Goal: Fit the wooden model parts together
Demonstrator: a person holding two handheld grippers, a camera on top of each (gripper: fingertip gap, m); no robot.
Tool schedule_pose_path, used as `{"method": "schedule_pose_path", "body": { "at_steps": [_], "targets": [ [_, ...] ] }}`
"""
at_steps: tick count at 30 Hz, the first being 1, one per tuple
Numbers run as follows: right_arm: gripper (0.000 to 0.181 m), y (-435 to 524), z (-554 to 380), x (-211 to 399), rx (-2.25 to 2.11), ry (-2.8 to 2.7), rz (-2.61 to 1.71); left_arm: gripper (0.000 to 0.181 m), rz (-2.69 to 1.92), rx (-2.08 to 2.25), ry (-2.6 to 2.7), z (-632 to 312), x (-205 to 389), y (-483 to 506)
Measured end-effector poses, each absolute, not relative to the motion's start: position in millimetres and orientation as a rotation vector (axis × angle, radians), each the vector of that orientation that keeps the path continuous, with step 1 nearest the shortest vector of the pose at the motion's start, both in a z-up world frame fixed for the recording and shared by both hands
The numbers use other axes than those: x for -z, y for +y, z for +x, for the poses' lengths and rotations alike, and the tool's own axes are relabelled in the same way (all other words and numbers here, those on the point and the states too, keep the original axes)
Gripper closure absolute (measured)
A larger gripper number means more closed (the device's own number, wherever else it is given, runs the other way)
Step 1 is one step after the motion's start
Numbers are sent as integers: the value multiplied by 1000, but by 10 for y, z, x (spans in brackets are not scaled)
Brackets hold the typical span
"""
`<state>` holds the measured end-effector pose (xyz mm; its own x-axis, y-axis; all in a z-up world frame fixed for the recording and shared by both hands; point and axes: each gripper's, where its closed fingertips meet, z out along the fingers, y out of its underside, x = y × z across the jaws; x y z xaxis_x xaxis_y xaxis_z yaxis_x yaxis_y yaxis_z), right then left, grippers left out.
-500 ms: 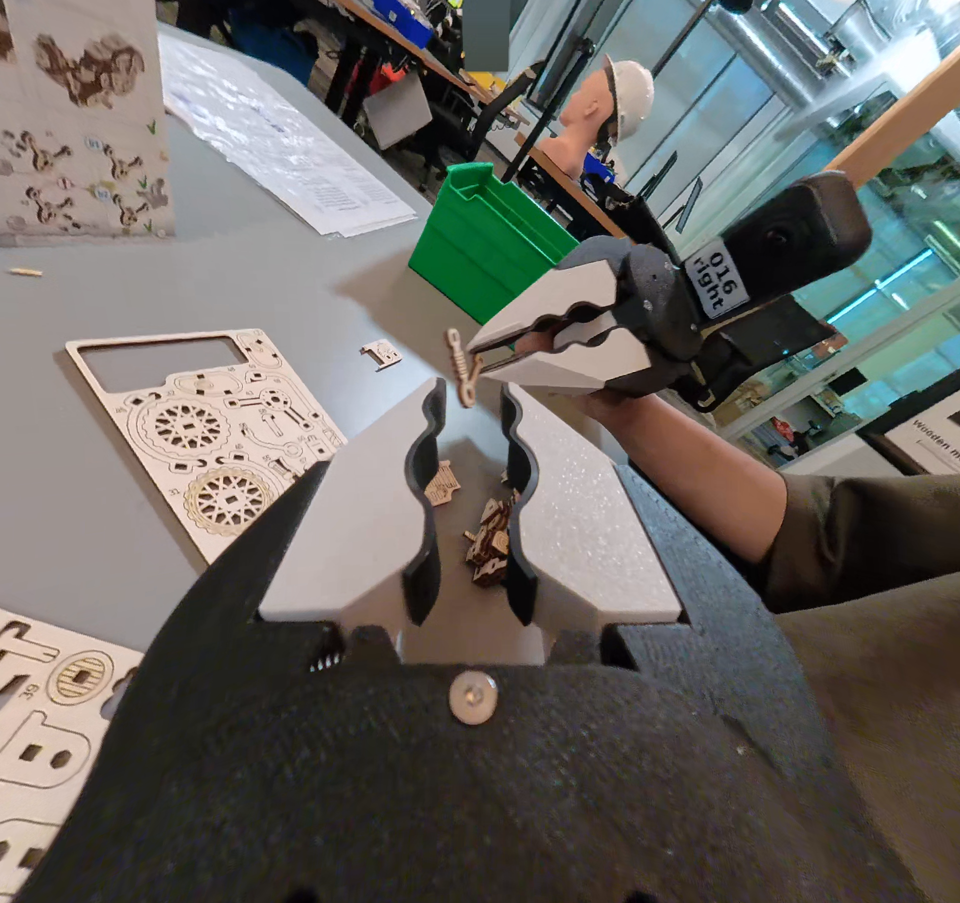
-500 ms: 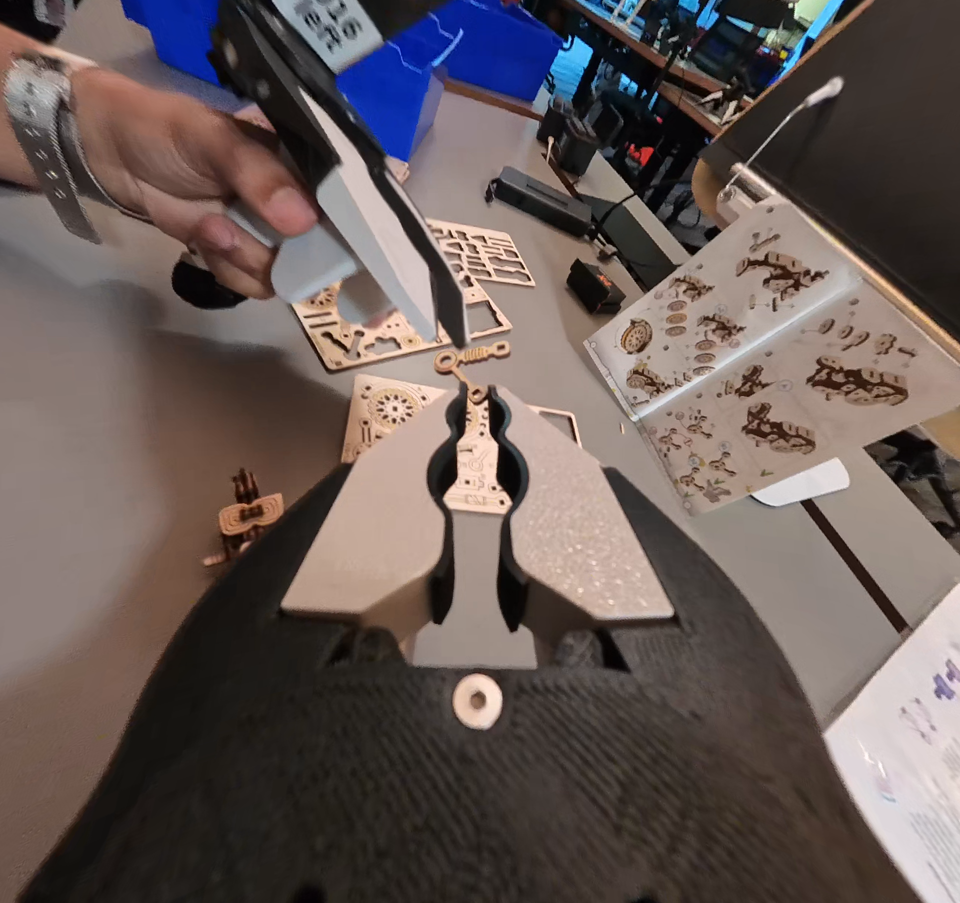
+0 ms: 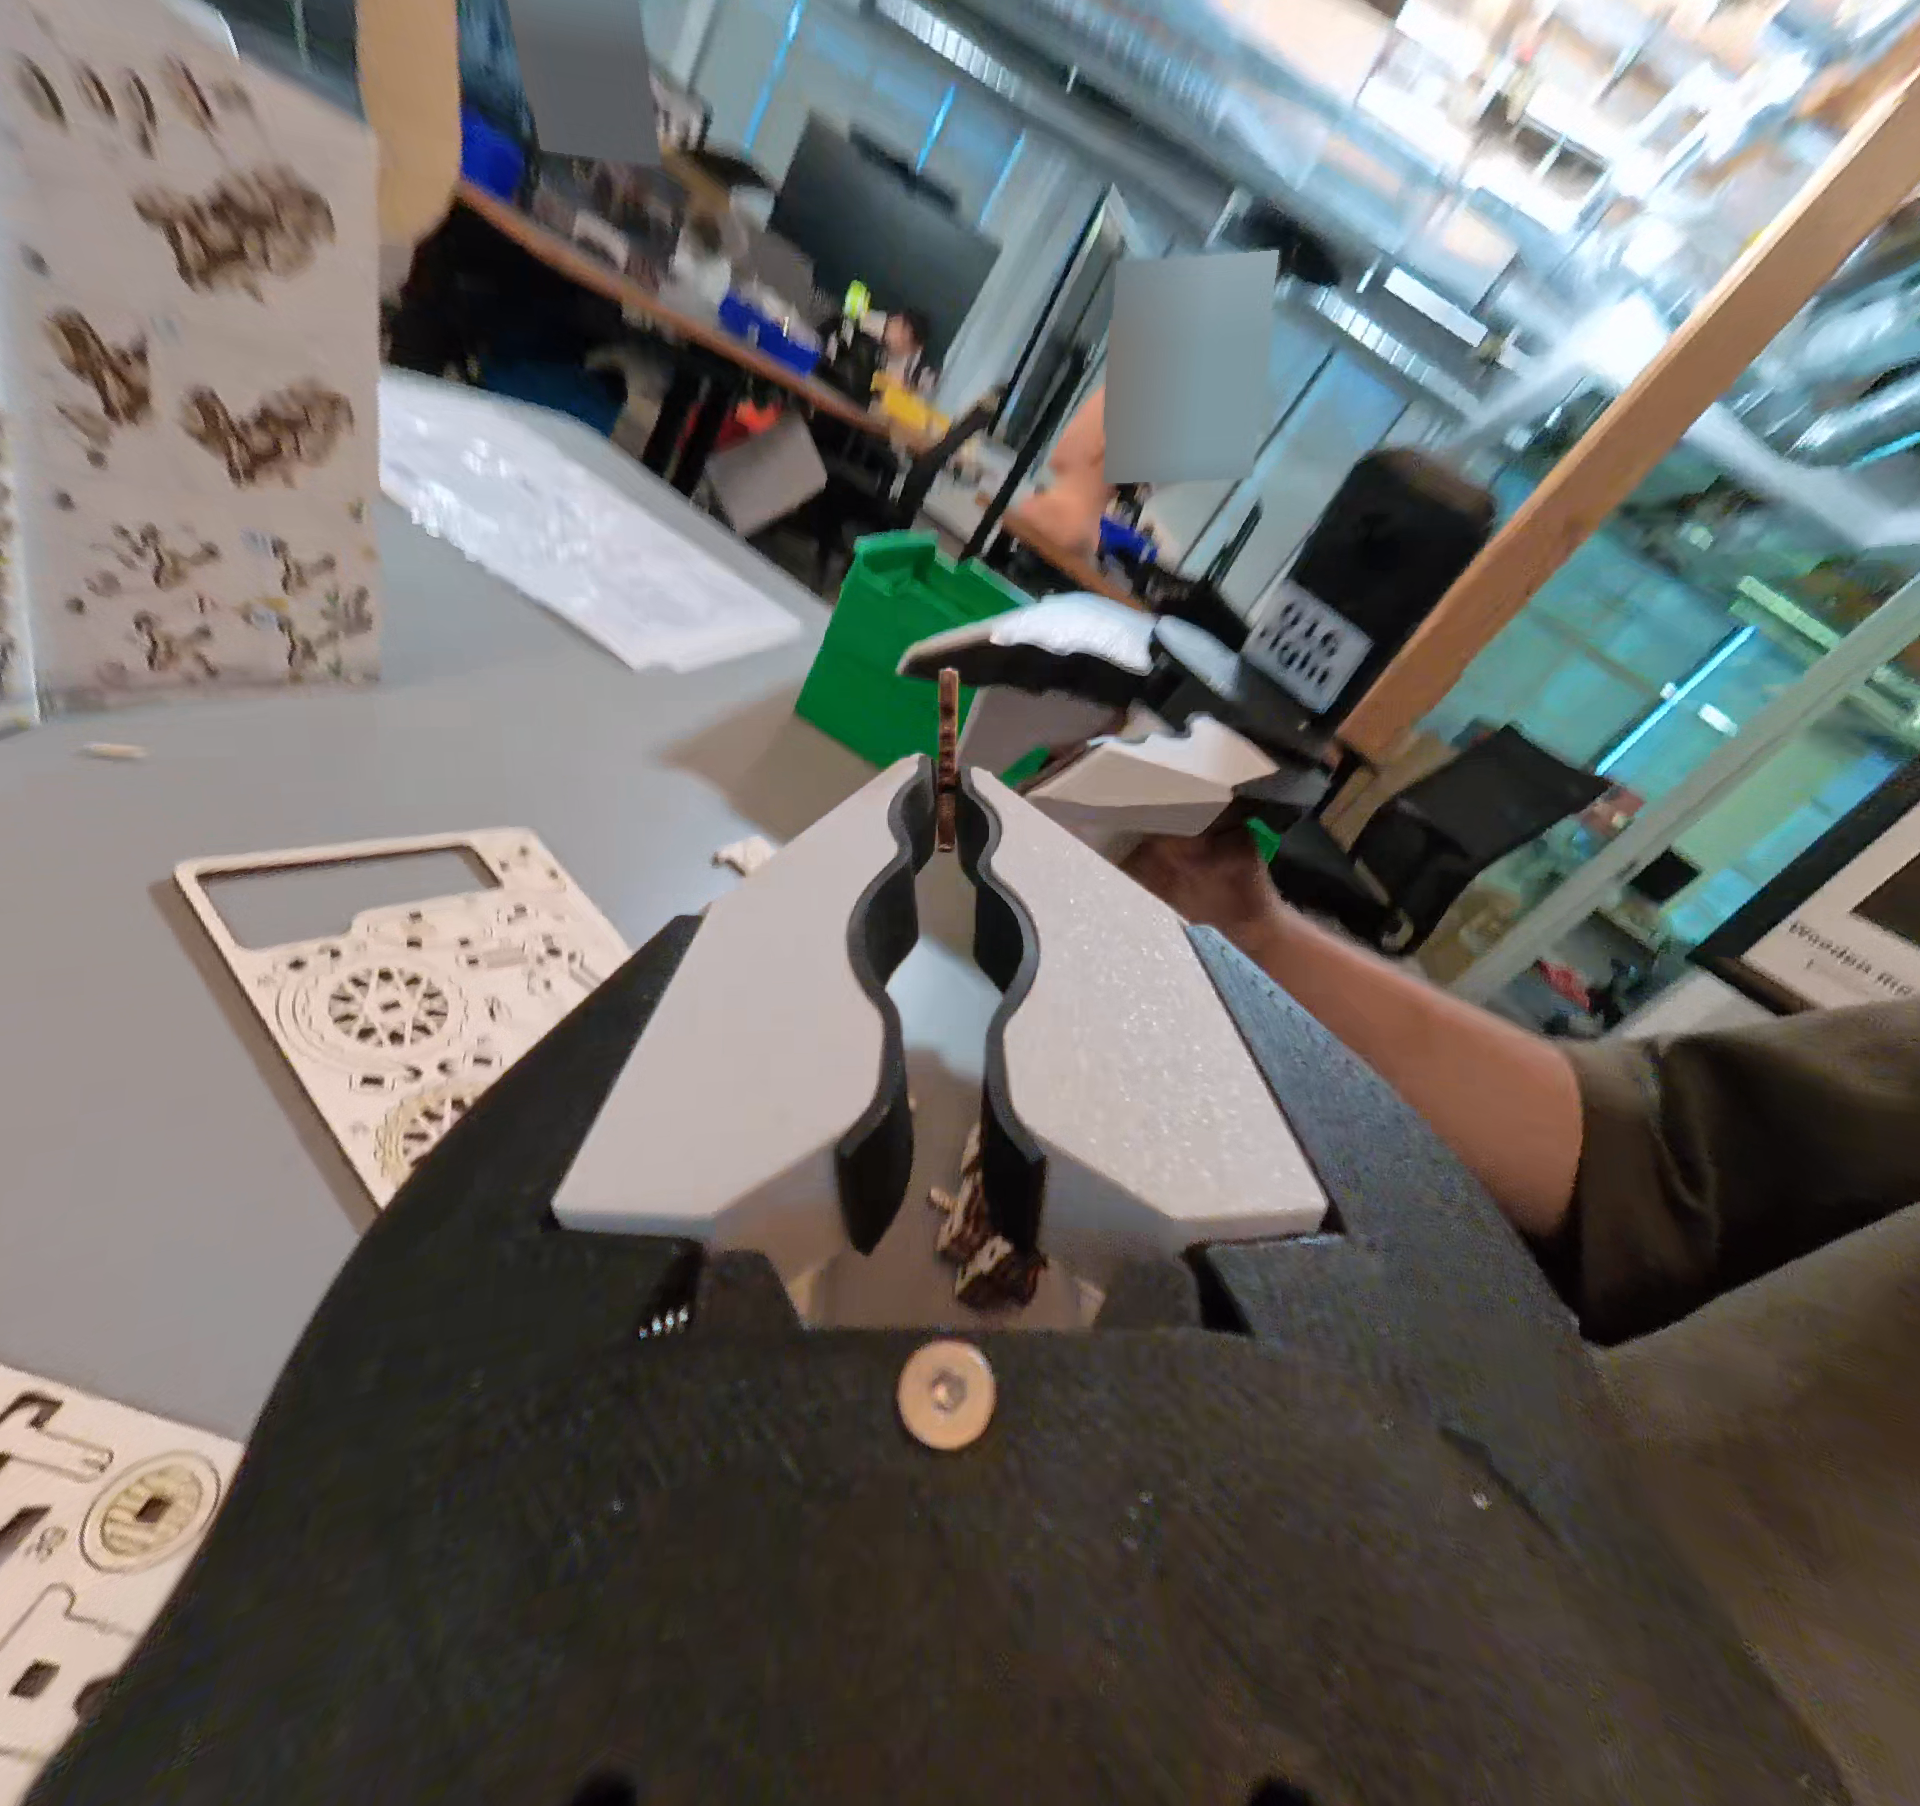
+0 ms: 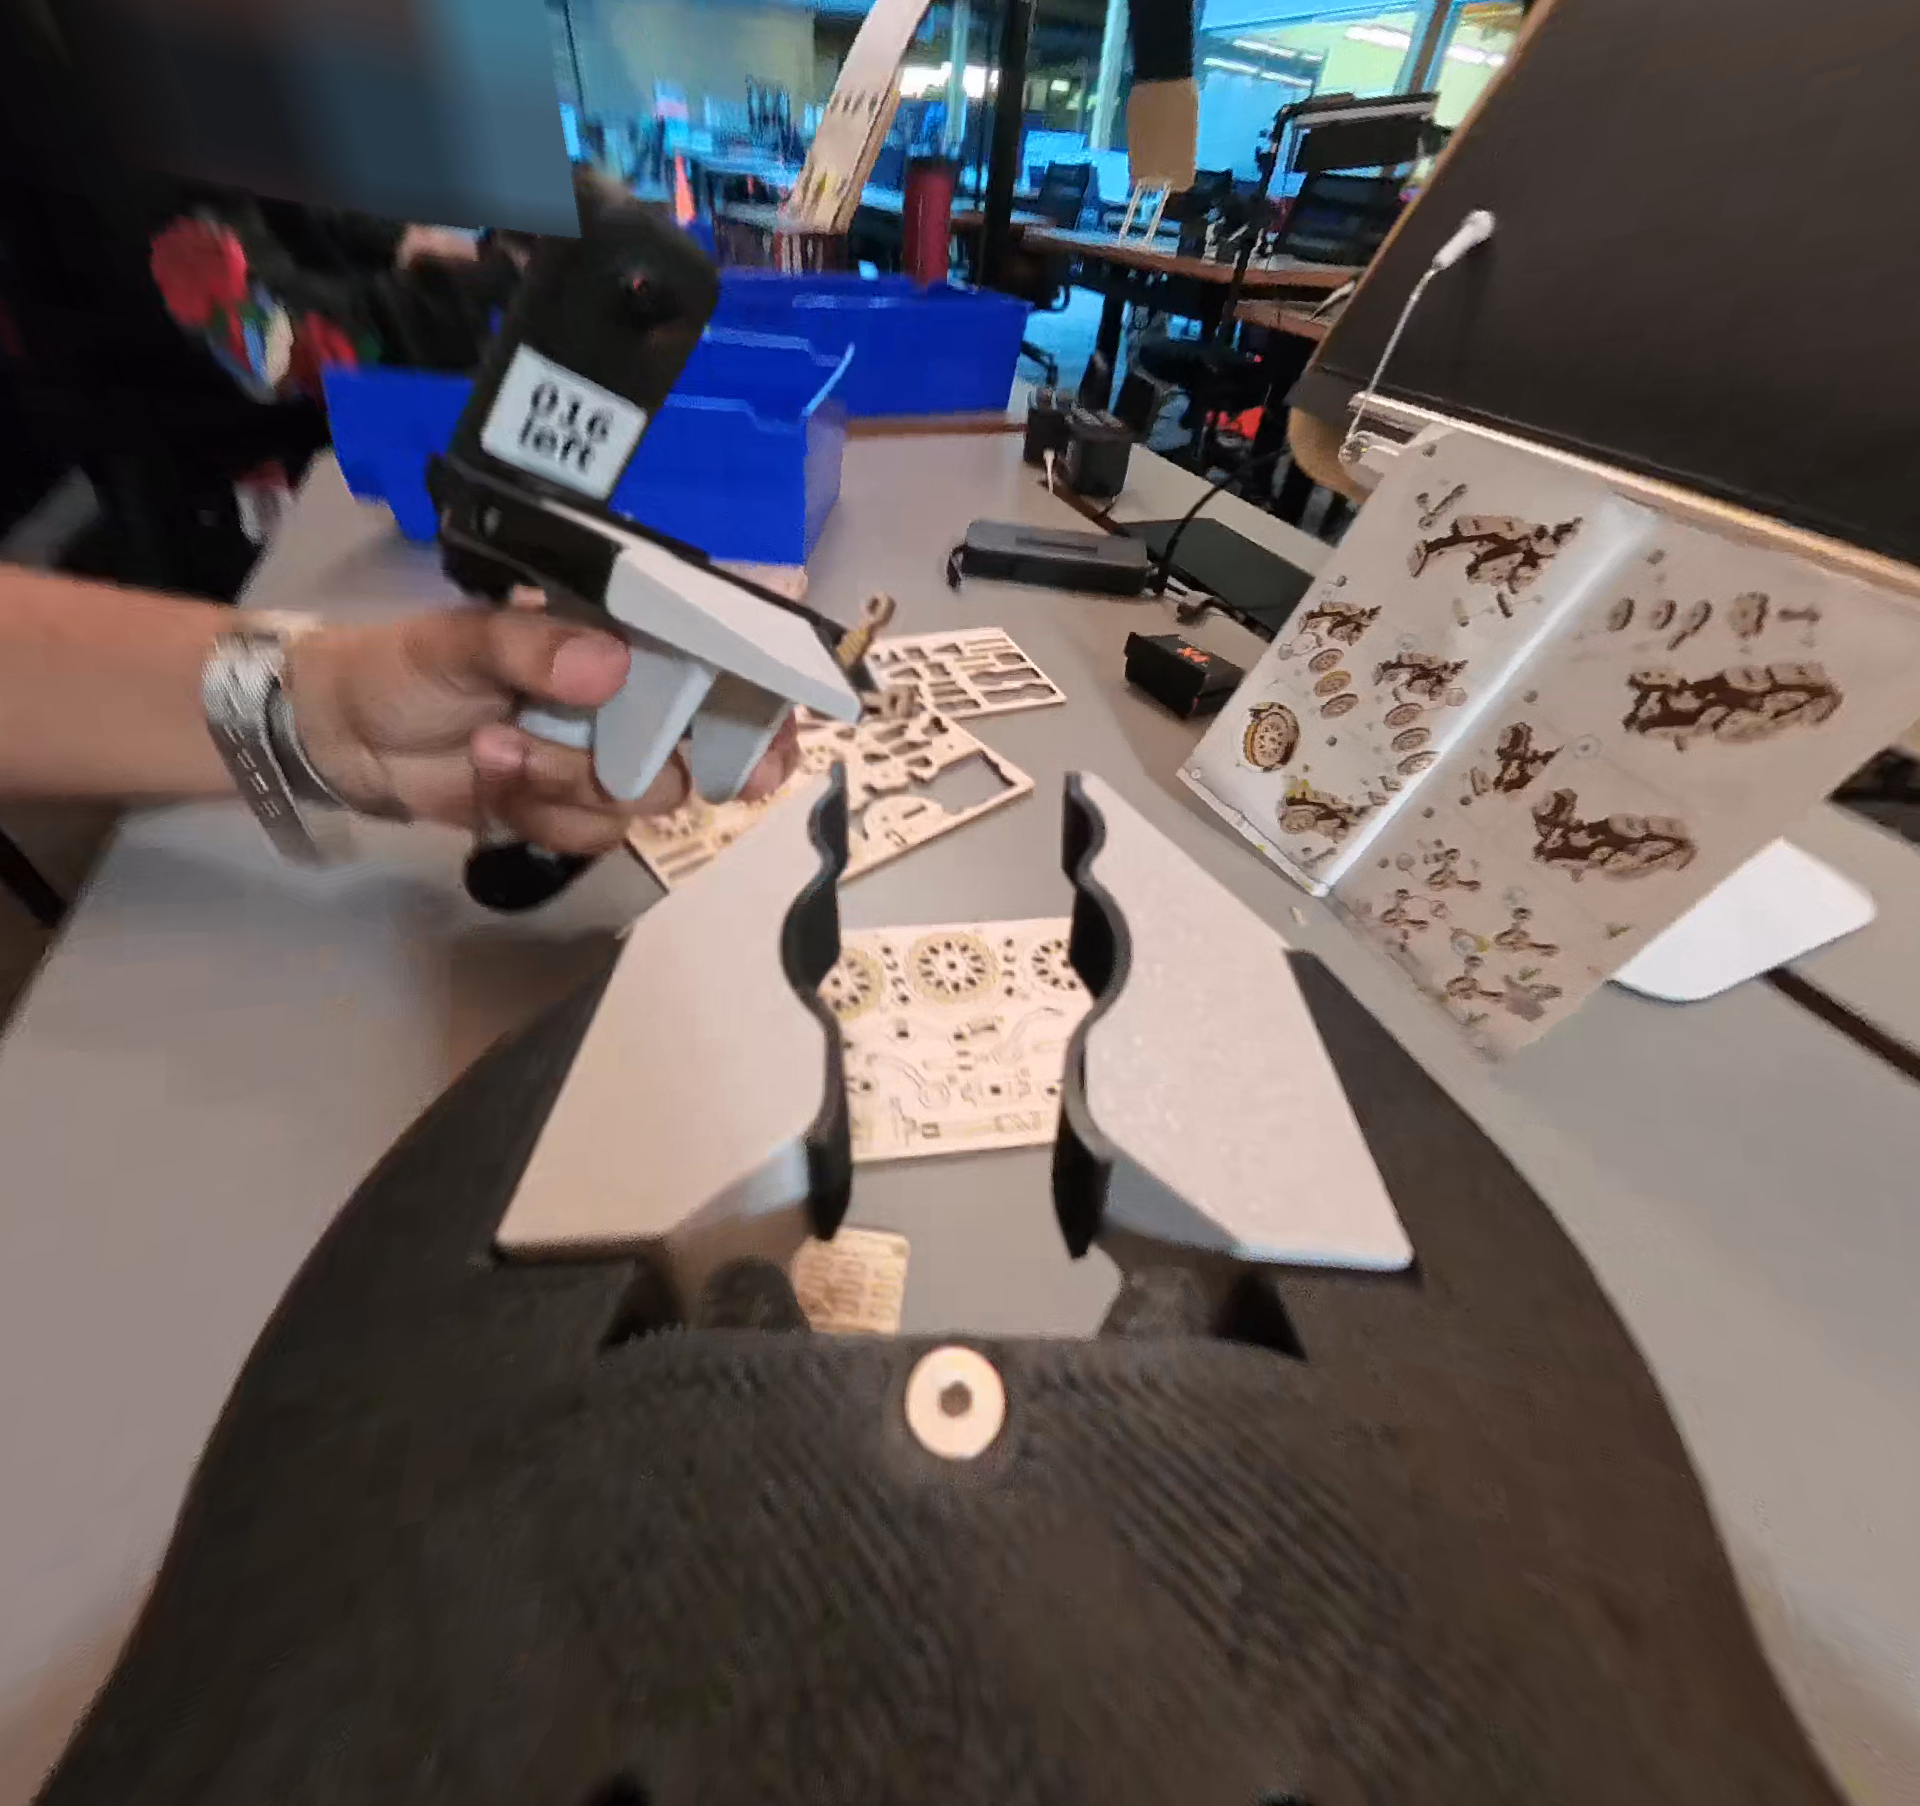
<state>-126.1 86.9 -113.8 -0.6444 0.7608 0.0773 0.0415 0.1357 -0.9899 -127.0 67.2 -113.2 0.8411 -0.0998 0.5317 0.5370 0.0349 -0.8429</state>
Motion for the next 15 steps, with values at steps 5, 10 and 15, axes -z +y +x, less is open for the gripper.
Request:
{"method": "schedule_pose_path", "body": {
  "at_steps": [5,10,15],
  "targets": [
    [152,622,-1164,923,-2057,-1734,-910,181,-1249,570,-350,-1267,836,544],
    [159,634,-1197,847,-2282,-1618,-1003,181,-1285,593,-290,-1127,874,601],
    [181,609,-1156,862,-2405,-1645,-1024,181,-1322,596,-265,-1056,934,644]
  ]
}}
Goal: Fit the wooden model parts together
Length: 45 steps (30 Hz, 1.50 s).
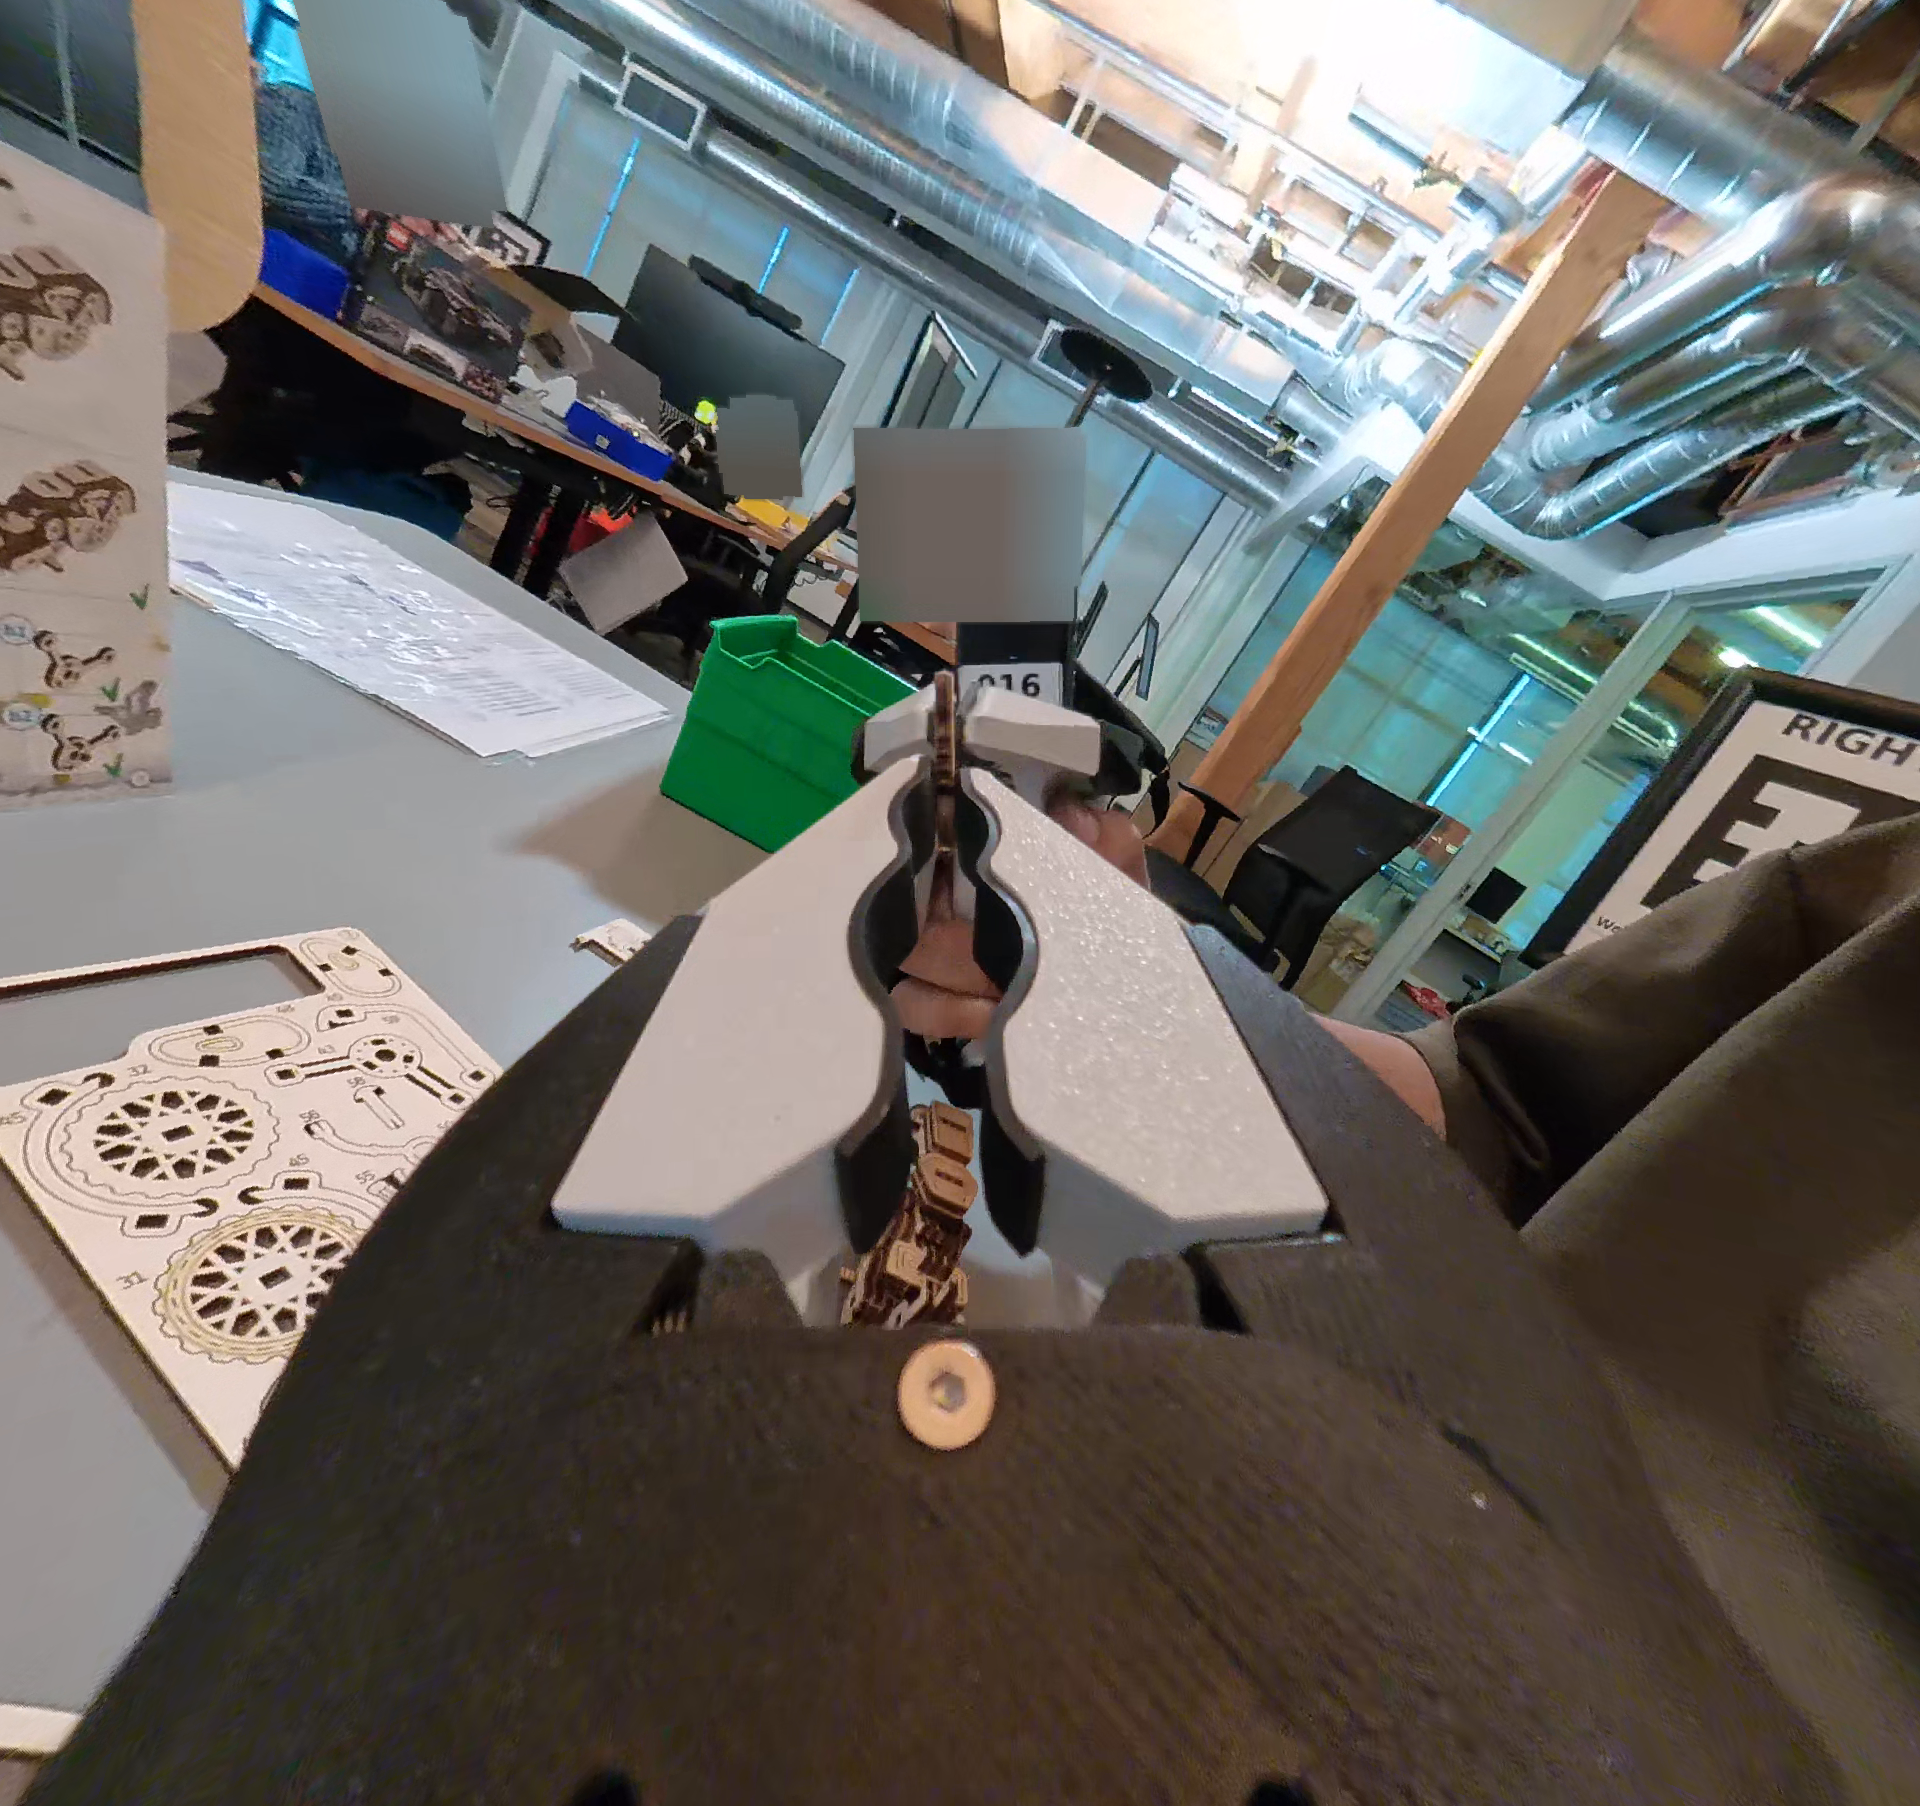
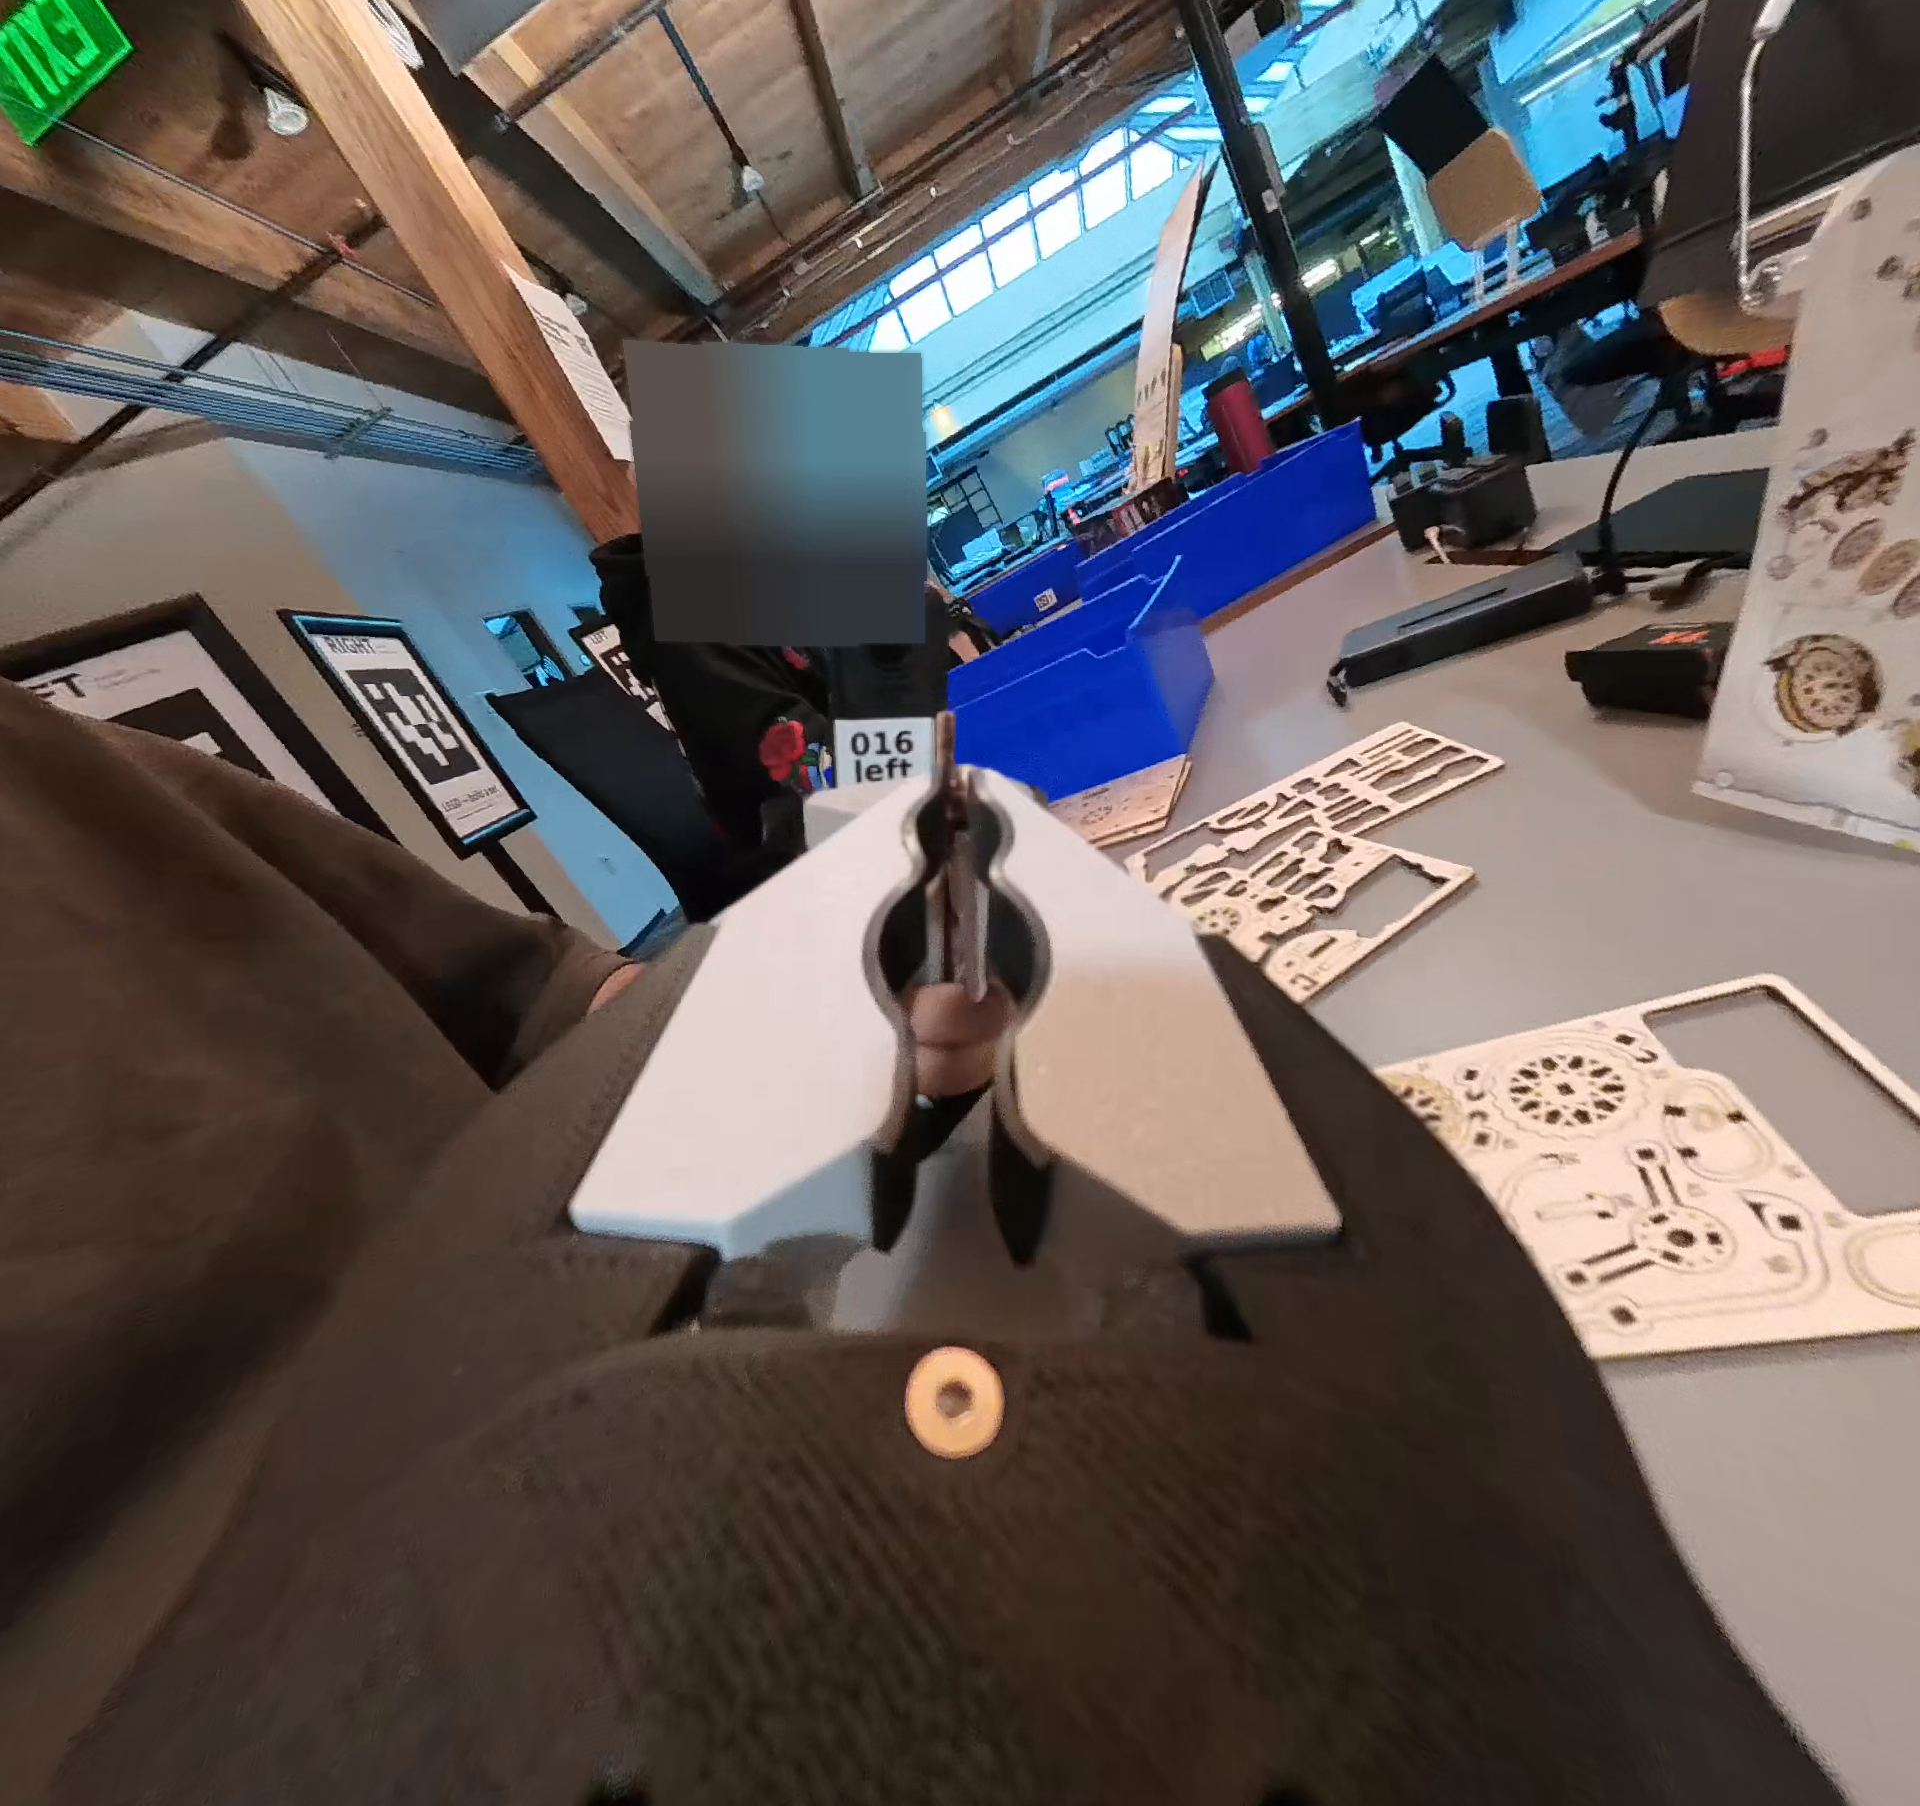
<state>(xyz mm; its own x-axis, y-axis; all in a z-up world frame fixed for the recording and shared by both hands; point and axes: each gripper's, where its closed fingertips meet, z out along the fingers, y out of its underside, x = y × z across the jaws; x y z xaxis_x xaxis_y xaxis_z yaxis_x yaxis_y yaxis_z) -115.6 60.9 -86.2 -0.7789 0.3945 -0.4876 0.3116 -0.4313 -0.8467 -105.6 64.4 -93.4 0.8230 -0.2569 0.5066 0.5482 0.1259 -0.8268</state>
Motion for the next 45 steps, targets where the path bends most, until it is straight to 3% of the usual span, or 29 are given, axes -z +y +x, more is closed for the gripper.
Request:
{"method": "schedule_pose_path", "body": {
  "at_steps": [18,36,45],
  "targets": [
    [181,836,-1080,1058,-2265,-1880,-936,162,-1360,605,-266,-1177,1095,549],
    [180,741,-1021,1250,-2127,-2043,-914,166,-1478,583,-230,-1092,1258,628],
    [181,663,-1052,1305,-2113,-2087,-916,180,-1480,610,-229,-1075,1266,626]
  ]
}}
